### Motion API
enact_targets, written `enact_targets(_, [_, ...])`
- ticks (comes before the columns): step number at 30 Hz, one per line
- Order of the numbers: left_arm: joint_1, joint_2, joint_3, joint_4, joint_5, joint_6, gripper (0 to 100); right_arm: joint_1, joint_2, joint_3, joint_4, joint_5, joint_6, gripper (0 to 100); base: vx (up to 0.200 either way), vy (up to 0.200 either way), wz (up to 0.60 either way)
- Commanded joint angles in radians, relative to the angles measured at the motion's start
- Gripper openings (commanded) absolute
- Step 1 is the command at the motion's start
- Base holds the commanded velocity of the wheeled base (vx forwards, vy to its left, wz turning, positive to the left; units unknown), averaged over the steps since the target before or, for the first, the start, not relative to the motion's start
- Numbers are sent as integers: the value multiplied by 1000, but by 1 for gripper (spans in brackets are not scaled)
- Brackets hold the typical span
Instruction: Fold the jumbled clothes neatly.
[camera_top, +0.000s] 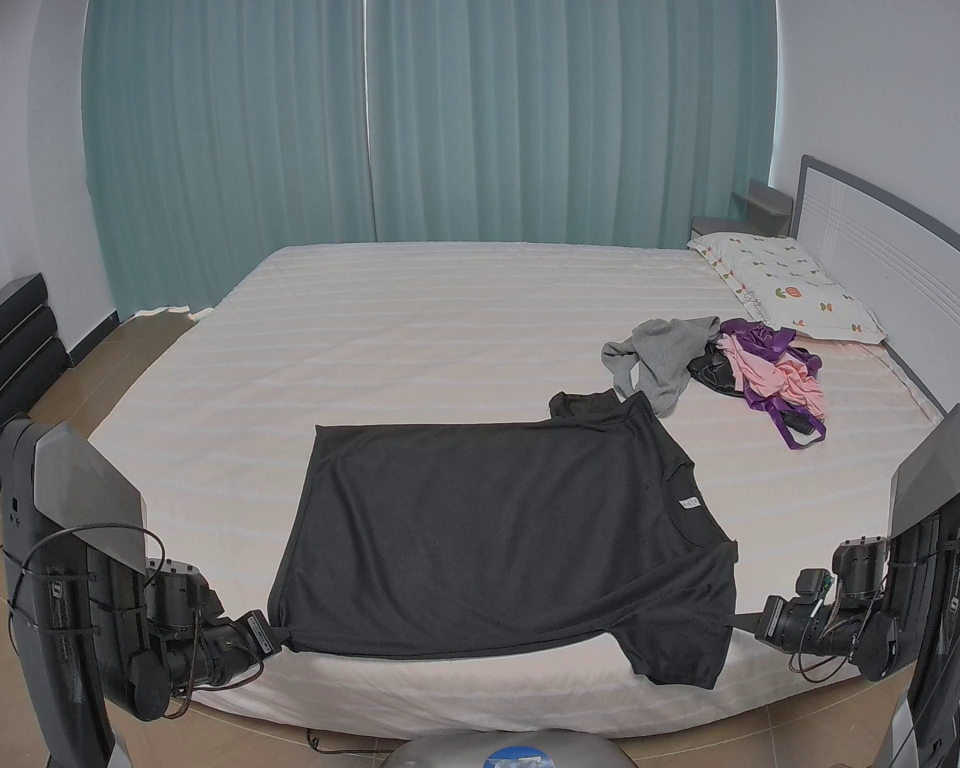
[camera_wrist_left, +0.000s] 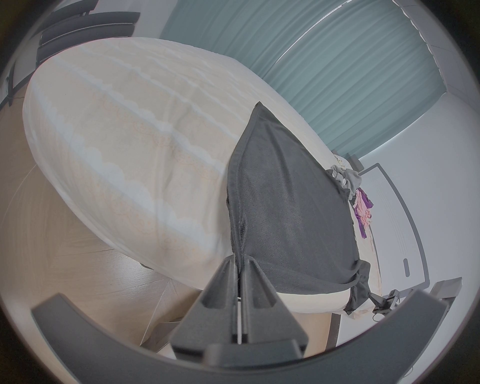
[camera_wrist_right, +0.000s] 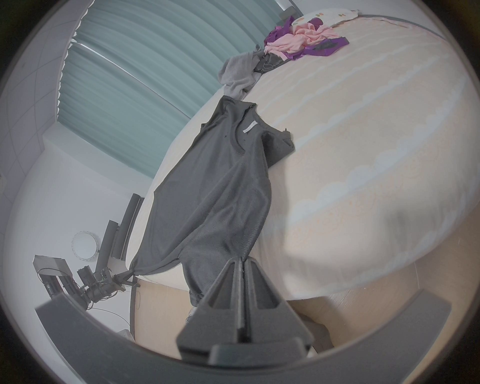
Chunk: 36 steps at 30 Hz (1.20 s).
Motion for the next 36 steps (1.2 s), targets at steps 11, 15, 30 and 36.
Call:
enact_targets(11, [11,-27,13,-2,2,1,0,-29,-152,60,150,1,-40,0,0,0,0])
enact_targets(15, [11,-33,17,-2,2,10,0,-36,-195,60,254,1,-103,0,0,0,0])
enact_targets(30, [13,-34,49,20,5,101,0,-32,-306,60,487,-45,-224,0,0,0,0])
enact_targets(36, [17,-65,49,98,11,151,0,-29,-309,60,530,-83,-259,0,0,0,0])
